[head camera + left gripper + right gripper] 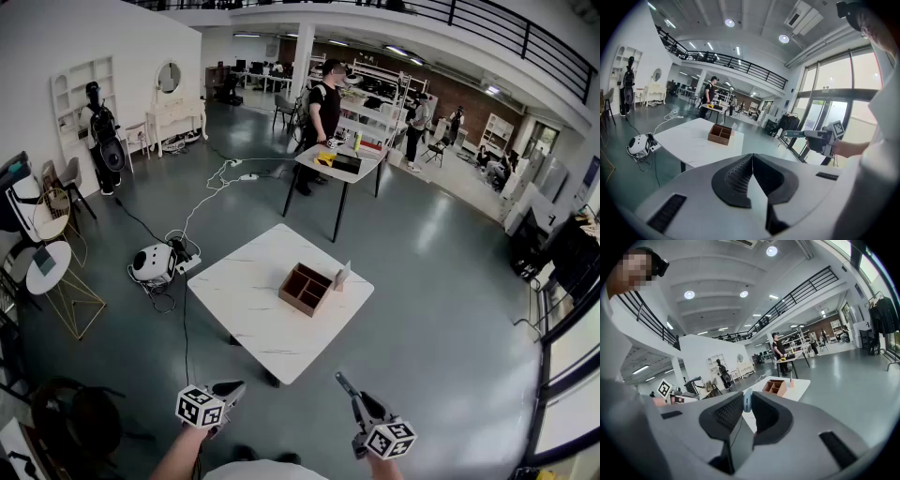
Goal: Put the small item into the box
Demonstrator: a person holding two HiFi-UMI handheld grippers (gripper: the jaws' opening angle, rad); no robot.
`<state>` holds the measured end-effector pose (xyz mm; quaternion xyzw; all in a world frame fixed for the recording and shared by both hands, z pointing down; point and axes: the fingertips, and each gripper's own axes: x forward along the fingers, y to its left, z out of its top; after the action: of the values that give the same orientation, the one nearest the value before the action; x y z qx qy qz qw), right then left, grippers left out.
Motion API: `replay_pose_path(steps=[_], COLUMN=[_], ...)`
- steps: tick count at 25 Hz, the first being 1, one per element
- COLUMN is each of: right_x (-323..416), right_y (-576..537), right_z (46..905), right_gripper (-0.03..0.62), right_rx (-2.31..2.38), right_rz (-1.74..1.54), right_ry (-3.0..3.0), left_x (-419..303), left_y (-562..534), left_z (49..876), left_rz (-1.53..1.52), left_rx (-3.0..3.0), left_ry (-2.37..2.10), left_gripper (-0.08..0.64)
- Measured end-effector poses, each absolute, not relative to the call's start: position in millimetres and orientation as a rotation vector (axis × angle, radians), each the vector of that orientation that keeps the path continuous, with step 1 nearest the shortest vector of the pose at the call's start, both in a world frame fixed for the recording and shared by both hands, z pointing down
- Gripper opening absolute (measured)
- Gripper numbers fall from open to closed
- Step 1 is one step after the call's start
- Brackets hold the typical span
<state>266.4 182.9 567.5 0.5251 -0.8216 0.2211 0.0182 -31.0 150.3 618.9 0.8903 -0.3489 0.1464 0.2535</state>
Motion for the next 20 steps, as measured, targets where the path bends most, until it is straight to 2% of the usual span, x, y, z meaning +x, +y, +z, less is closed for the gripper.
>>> replay_pose_path(steps=[20], right_x=[271.2], right_y=[175.4], right_z=[567.3], right_gripper=[0.075], right_rx=[1.694], right_rz=[0.723], right_ry=[-2.523], left_x=[-29.8], left_y=[132.2], left_z=[624.3], left_rz=[0.388], left_rx=[2.420], left_ry=[-0.913], left_gripper=[0.014])
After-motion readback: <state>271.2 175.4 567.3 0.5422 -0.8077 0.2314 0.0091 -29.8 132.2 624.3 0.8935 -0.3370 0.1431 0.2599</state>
